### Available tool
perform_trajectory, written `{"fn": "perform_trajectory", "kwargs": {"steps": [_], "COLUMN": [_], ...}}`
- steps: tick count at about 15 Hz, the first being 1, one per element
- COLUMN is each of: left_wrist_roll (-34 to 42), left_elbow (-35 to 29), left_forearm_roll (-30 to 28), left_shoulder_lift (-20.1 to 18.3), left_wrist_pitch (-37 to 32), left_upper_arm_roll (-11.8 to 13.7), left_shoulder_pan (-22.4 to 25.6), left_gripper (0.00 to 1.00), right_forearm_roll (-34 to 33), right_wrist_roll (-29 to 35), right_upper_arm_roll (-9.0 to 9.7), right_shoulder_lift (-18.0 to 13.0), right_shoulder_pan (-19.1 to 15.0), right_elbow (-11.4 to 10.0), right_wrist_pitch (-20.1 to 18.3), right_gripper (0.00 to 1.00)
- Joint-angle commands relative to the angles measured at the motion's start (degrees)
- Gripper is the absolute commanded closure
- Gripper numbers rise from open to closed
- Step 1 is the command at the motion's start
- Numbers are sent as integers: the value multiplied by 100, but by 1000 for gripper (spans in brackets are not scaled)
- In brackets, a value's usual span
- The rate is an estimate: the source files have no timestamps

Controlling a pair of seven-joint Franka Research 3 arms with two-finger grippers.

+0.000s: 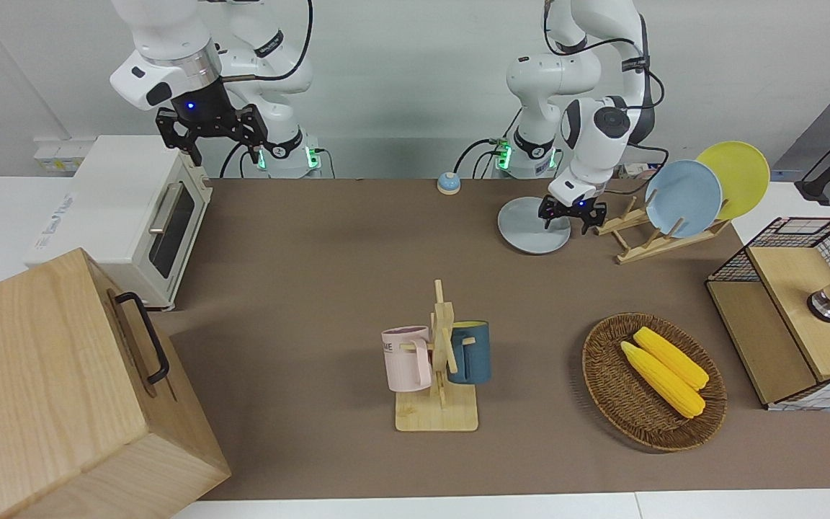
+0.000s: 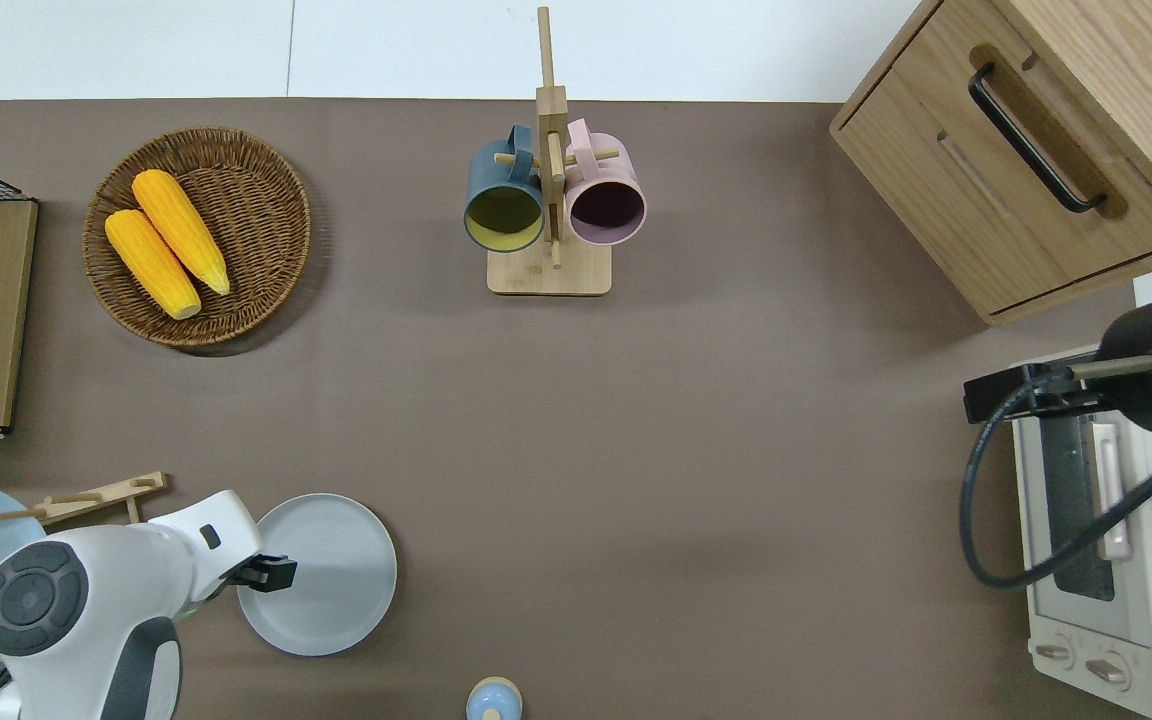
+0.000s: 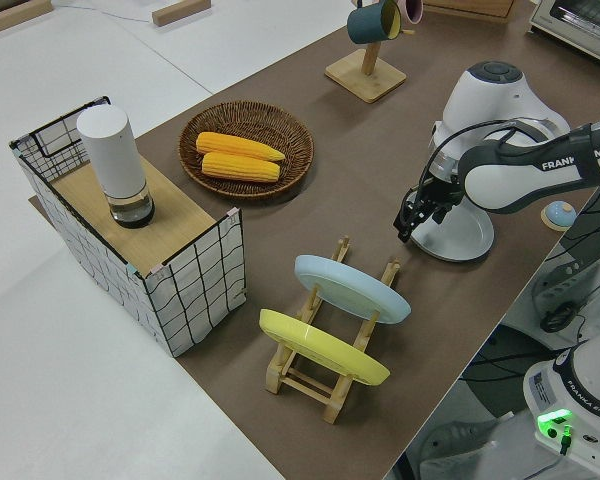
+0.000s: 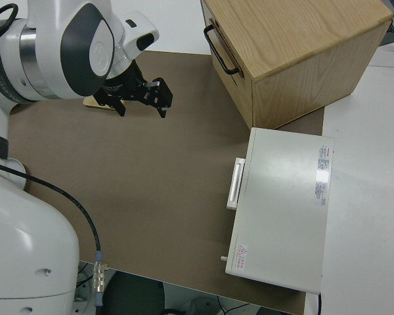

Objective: Pick gray plate from table and place it on lower plate rack with left arm
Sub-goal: 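Close the left gripper on the gray plate's rim nearest the robot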

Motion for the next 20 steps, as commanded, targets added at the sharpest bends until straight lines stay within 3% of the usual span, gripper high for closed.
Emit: {"fn": "perform_trajectory", "kwargs": {"steps": [1,9,11,18,20], "left_wrist_roll": [-62,-53,-62,-70,-18], "left_elbow": [-94,-103,-103,-103,-103], "left_forearm_roll": [-42,-42,-42,-42,-42], "left_shoulder_lift": [197,356,356,373,364], "left_wrist_pitch": [342,456,448,430,386], "left_upper_arm_roll": [31,31,31,31,31], "left_shoulder_pan": [-103,-112,-103,-129,-147], "left_gripper": [9,11,73,947,1000], "right_forearm_roll": [43,43,43,43,43], "right_wrist_roll": [1,1,-8,1,1], "right_upper_arm_roll": [38,29,29,29,29], "right_shoulder_lift": [-14,-14,-14,-14,-14], "right_shoulder_pan": [-41,-41,-41,-41,-41], "right_elbow": [35,35,35,35,35], "right_wrist_pitch": [-83,-83,-83,-83,-83], "right_gripper": [11,13,11,11,13]}}
